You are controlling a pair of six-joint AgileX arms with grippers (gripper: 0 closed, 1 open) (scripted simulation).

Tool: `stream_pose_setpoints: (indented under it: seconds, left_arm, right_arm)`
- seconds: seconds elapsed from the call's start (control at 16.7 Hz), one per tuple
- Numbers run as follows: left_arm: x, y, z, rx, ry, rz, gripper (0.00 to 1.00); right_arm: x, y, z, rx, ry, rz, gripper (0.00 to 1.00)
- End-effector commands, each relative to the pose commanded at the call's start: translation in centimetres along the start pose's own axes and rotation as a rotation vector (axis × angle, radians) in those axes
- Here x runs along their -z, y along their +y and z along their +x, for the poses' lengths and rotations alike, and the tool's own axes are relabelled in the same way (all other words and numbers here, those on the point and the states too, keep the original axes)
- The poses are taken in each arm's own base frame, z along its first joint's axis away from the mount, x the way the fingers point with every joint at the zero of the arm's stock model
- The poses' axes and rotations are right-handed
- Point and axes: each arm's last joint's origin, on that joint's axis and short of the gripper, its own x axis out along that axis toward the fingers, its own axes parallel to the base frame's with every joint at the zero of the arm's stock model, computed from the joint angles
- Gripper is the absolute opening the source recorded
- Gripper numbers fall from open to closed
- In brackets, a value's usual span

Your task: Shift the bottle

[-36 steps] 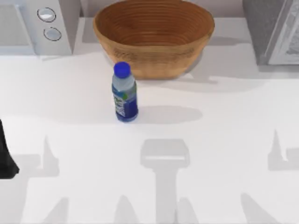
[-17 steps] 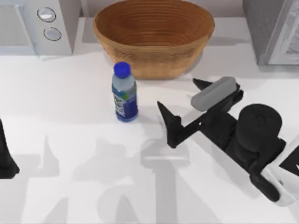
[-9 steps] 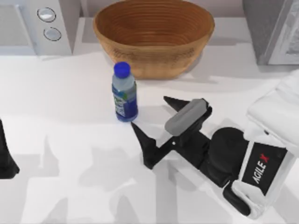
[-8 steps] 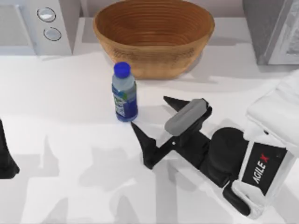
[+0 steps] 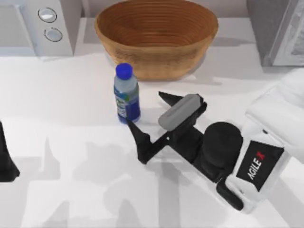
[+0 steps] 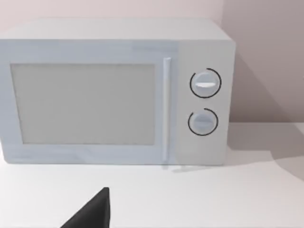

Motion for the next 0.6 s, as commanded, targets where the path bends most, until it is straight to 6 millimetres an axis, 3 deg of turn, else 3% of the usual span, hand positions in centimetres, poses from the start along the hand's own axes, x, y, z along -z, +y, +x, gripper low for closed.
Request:
stream_pose_setpoints:
  seconds: [0.36, 0.6]
  left_arm:
    - [0.0, 0.0, 0.0, 0.0, 0.0, 0.0, 1.0]
    - [0.0, 0.0, 0.0, 0.0, 0.0, 0.0, 1.0]
  right_arm:
    - [0.1, 0.0, 5.7, 0.0, 0.0, 0.0, 1.0]
    - [-0.2, 0.1, 7.8, 0.0, 0.0, 0.0, 1.0]
